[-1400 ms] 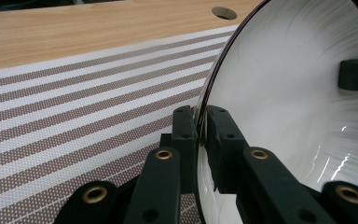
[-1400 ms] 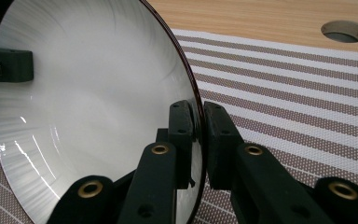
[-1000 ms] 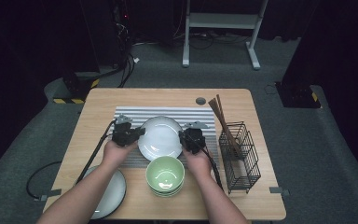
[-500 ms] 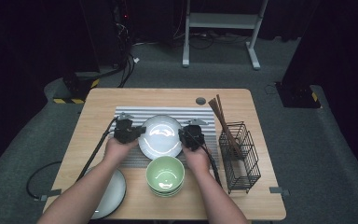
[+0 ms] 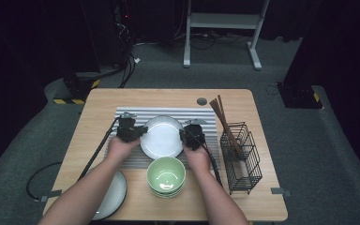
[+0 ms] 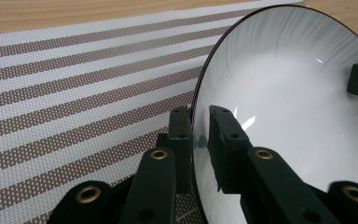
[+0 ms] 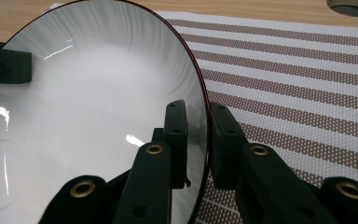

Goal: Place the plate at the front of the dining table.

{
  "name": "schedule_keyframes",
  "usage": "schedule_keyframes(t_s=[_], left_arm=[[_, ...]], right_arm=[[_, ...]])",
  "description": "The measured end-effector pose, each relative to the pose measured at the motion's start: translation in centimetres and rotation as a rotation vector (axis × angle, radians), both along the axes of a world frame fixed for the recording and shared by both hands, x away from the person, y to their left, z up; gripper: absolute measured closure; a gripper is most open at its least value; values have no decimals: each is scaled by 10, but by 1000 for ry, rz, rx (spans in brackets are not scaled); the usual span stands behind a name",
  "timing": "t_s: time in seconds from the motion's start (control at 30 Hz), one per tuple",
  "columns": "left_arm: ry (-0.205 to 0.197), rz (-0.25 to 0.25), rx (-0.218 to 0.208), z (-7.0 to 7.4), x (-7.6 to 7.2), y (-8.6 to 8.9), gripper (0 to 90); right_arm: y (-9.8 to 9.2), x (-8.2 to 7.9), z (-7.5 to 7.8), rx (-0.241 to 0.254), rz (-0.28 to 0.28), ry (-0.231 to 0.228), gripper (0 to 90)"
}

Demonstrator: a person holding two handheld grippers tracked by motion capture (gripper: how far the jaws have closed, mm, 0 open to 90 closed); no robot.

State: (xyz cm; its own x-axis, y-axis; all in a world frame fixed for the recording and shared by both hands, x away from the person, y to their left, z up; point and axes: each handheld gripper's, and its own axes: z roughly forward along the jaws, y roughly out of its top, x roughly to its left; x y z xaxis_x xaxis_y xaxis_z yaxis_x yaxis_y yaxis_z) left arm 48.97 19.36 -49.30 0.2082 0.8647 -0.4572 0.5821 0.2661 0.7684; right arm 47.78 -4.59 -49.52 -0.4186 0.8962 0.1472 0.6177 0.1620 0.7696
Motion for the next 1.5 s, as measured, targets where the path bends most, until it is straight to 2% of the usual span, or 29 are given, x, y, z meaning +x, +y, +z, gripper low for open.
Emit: schedule_keyframes(t_s=[0.23, 0.3, 0.37, 0.43, 0.5, 0.7, 0.73, 0.77, 0.83, 0.9, 0.93, 0.97, 1.23, 1.27, 1.37, 1.47, 1.5], left_arm=[[22, 0, 9, -3, 4, 1, 789], [25, 15, -11, -5, 7, 0, 787], [29, 7, 5, -7, 7, 1, 787], [26, 20, -6, -8, 8, 0, 786], [30, 22, -6, -8, 8, 1, 786], [39, 25, 2, -12, 11, 1, 786], [47, 16, 18, -13, 12, 2, 786], [45, 27, 4, -14, 13, 0, 785], [49, 30, 3, -15, 14, 0, 786], [58, 36, 5, -17, 17, -1, 785], [66, 21, 25, -18, 17, 1, 784], [67, 27, 17, -18, 17, 0, 784], [61, 36, 12, -18, 18, -1, 786], [57, 31, 20, -18, 18, 0, 784], [47, 32, 20, -14, 17, 2, 755], [39, 51, 0, -11, 16, 5, 711], [35, 41, 11, -10, 14, 7, 702]], right_arm=[[2, 4, -3, -14, -6, 11, 779], [4, 6, -4, -17, -10, 16, 776], [5, 7, -5, -18, -15, 24, 772], [6, 10, -6, -31, -8, 20, 769], [6, 11, -7, -23, -17, 29, 769], [7, 14, -10, -27, -19, 33, 766], [8, 15, -11, -28, -17, 36, 766], [8, 16, -12, -27, -17, 42, 766], [8, 16, -12, -28, -19, 45, 766], [8, 18, -14, -36, -21, 47, 763], [9, 18, -15, -34, -24, 52, 763], [9, 19, -15, -38, -24, 56, 762], [11, 20, -16, -53, -28, 50, 753], [12, 20, -15, -52, -25, 52, 717], [12, 19, -12, -36, -33, 41, 686], [9, 18, -9, -36, -37, 31, 671], [8, 17, -9, -39, -38, 30, 664]])
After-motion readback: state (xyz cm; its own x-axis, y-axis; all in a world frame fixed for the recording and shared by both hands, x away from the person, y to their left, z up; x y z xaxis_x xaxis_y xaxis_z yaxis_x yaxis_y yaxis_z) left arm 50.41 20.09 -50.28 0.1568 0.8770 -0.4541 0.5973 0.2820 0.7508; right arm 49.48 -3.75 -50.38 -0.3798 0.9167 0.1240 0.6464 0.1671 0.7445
